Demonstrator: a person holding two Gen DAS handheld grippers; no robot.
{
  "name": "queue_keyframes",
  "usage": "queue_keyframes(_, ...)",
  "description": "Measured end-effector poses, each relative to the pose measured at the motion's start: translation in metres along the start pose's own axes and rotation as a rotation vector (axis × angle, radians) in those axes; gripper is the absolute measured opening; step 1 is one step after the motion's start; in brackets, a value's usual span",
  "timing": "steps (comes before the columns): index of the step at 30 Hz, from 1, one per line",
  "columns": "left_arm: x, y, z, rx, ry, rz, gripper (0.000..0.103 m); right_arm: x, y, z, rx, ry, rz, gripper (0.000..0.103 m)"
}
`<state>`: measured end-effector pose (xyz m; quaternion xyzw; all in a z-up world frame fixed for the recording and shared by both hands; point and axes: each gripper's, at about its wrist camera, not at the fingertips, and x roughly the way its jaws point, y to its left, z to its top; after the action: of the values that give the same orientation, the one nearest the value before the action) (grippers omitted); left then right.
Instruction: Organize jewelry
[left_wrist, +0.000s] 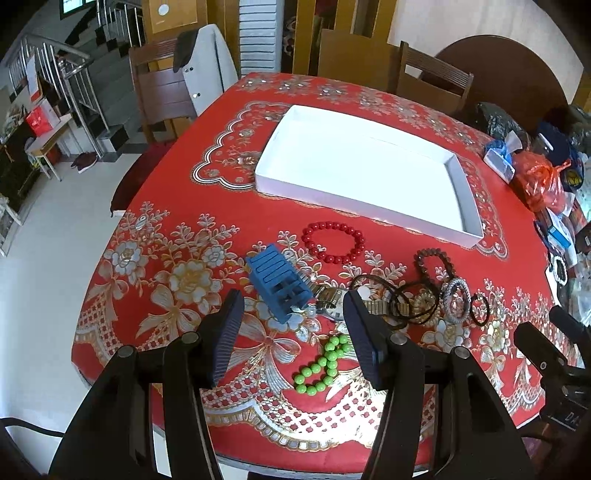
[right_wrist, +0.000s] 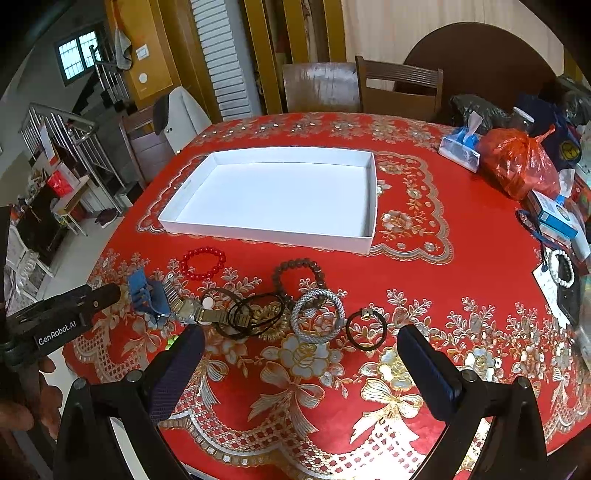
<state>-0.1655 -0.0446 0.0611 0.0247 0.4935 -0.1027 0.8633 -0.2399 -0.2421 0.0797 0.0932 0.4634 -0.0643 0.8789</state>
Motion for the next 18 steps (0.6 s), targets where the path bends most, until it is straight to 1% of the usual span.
queue_keyframes(11,0.0029,-0.0005,-0.0007,-0.002,0.008,0.007,0.055,0.0018,-0.0046,0.0015,0.015,0.013,-0.005,0.103)
queue_keyframes(15,0.0039,0.0014,-0.0011,-0.015,0.014,0.000,0.055,0.0034,-0.0059,0.0035,0.027,0.017,0.019,0.103)
queue_keyframes(18,0.0039,0.0012,-0.0019,-0.016,0.015,-0.003,0.055,0.0050,-0.0050,0.0025,0.018,0.001,0.017,0.103)
